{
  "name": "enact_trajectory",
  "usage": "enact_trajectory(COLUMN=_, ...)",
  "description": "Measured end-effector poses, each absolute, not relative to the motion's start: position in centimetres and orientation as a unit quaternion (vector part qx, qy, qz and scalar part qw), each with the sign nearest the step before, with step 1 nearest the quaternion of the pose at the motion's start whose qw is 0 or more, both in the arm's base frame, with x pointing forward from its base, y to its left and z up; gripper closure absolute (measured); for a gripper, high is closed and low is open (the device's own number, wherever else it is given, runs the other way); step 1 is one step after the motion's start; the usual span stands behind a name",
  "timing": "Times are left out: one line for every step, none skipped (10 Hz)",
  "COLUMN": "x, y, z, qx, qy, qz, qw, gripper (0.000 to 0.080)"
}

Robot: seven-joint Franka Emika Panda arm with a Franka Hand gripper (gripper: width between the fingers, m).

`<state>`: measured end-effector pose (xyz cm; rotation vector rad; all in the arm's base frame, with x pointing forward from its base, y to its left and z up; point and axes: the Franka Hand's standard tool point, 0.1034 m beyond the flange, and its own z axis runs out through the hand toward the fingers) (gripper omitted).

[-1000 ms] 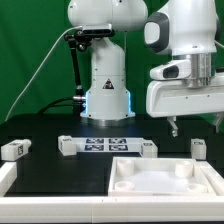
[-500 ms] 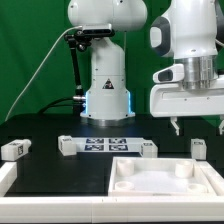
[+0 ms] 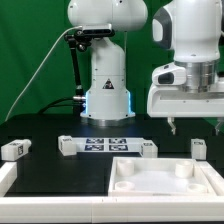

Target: Assemble one leg

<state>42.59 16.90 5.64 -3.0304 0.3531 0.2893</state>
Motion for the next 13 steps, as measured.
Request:
enact_trajectory(x=42.0, y=16.6, z=5.5, qx=-0.983, qy=0.108, qz=0.142, qw=0.036, gripper=0.0151)
enact_trajectory(x=42.1, y=16.4, z=5.5, qx=-0.976, qy=0.108, qz=0.184, qw=0.037, gripper=0.0151)
enact_trajectory(x=42.2, y=16.6, z=5.4, qx=-0.971, qy=0.109, qz=0.211, qw=0.037, gripper=0.0151)
enact_trajectory(x=41.7, y=16.8, z=5.5, qx=-0.958, qy=0.108, qz=0.264, qw=0.034, gripper=0.0151)
enact_trajectory(x=42.0, y=17.1, z=5.3, qx=-0.945, qy=0.11, qz=0.305, qw=0.036, gripper=0.0151)
enact_trajectory(x=42.3, y=17.2, z=5.1, qx=-0.934, qy=0.112, qz=0.338, qw=0.04, gripper=0.0151)
enact_trajectory(x=42.2, y=17.5, z=4.9, qx=-0.922, qy=0.115, qz=0.368, qw=0.045, gripper=0.0151)
enact_trajectory(x=41.9, y=17.7, z=4.6, qx=-0.904, qy=0.117, qz=0.408, qw=0.05, gripper=0.0151)
enact_trajectory(x=42.3, y=17.8, z=4.0, qx=-0.901, qy=0.117, qz=0.414, qw=0.051, gripper=0.0151)
enact_trajectory(x=42.4, y=17.8, z=4.1, qx=-0.902, qy=0.117, qz=0.412, qw=0.051, gripper=0.0151)
enact_trajectory(x=42.4, y=17.8, z=4.1, qx=-0.902, qy=0.117, qz=0.412, qw=0.051, gripper=0.0151)
enact_trajectory(x=42.4, y=17.8, z=3.9, qx=-0.903, qy=0.118, qz=0.411, qw=0.052, gripper=0.0151)
enact_trajectory(x=42.2, y=17.8, z=3.3, qx=-0.904, qy=0.121, qz=0.407, qw=0.051, gripper=0.0151)
